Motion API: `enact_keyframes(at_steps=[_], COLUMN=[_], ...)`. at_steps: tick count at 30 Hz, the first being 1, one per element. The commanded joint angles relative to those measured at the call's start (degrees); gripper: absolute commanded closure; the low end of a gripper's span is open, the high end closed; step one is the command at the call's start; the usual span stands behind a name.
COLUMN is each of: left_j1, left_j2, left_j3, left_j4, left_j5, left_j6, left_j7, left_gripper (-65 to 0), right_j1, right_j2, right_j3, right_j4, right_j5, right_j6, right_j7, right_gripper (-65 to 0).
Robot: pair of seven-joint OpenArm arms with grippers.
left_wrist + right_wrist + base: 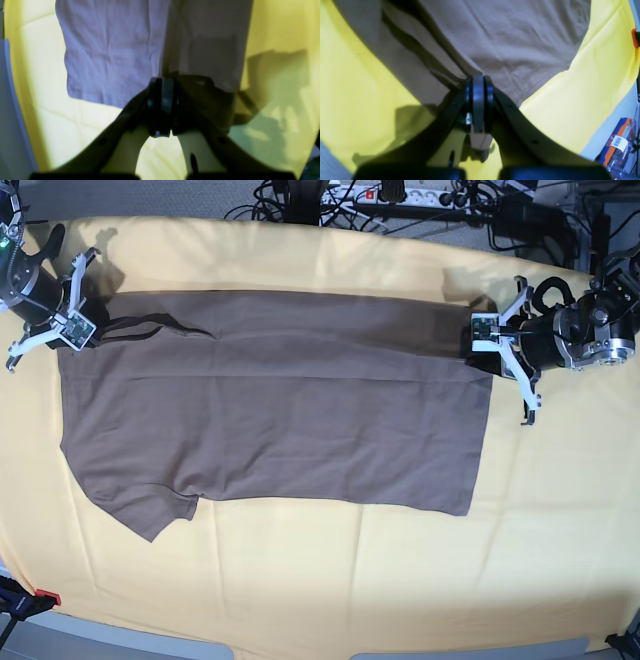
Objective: Fold the T-shirt properly
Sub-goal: 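Lower the shirt and adjust both grippers' hold on the shoulder edge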
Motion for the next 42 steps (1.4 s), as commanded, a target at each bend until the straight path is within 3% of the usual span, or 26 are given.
enact_keyframes(at_steps=[1, 14, 18, 19, 21, 22, 24, 26, 28, 36, 39, 42], left_j1=[-0.81, -0.81, -0.79, -0.79, -0.79, -0.79, -0.81, -0.81, -0.81, -1.20, -2.40, -2.71], left_j2=[-1.16, -1.14, -1.11, -1.11, -1.14, -1.14, -1.16, -1.16, -1.22, -3.65, -5.44, -7.69], left_j3=[-0.59, -0.57, -0.57, -0.57, -0.57, -0.57, -0.57, -0.57, -0.57, -0.59, -0.59, -0.59], left_j4=[0.50, 0.50, 0.50, 0.50, 0.50, 0.50, 0.50, 0.50, 0.50, 1.05, 1.88, 3.10], left_j5=[0.00, 0.37, 0.15, 0.17, 0.15, 0.15, 0.17, 0.17, 0.17, 0.17, -2.56, -6.73], left_j6=[0.50, 0.57, 3.17, 3.43, 3.52, 3.52, 3.61, 4.42, 4.33, 0.31, -3.08, -10.10], left_j7=[-0.68, 2.75, 2.73, 2.73, 2.75, 2.75, 2.78, 3.10, 3.19, 3.17, 3.15, 3.15], left_gripper=[0.0, 0.0, 0.0, -2.6, -15.4, -22.5, -34.0, -36.1, -36.0, -36.0, -36.0, -36.0], right_j1=[0.37, 4.42, 5.90, 6.54, 7.96, 8.74, 10.47, 12.31, 14.10, 15.17, 15.02, 13.79], right_j2=[0.66, -5.33, -5.55, -5.57, -5.57, -5.57, -5.55, -5.51, -5.51, -5.14, -4.26, -2.14], right_j3=[0.66, -0.37, -2.01, -2.47, -3.41, -3.72, -3.85, -3.85, -3.82, -3.72, -3.72, -3.67], right_j4=[-0.09, -3.67, -5.95, -6.67, -7.91, -8.39, -8.70, -8.63, -8.55, -3.48, -0.57, 1.64], right_j5=[0.22, 1.22, 1.46, 1.49, 1.46, 1.46, 1.49, 1.46, 1.49, 3.43, 7.74, 10.58], right_j6=[-0.39, 0.48, 0.22, 0.22, -0.15, -0.57, -1.60, -1.27, 0.98, 9.88, 11.44, 11.44], right_j7=[1.57, 2.03, 2.10, 2.10, 2.08, 2.08, 1.55, 0.20, -1.44, -8.61, -14.01, -19.82], right_gripper=[0.0, 0.0, 0.0, 0.0, 0.0, -4.5, -21.1, -35.1, -38.1, -37.9, -37.7, -37.7])
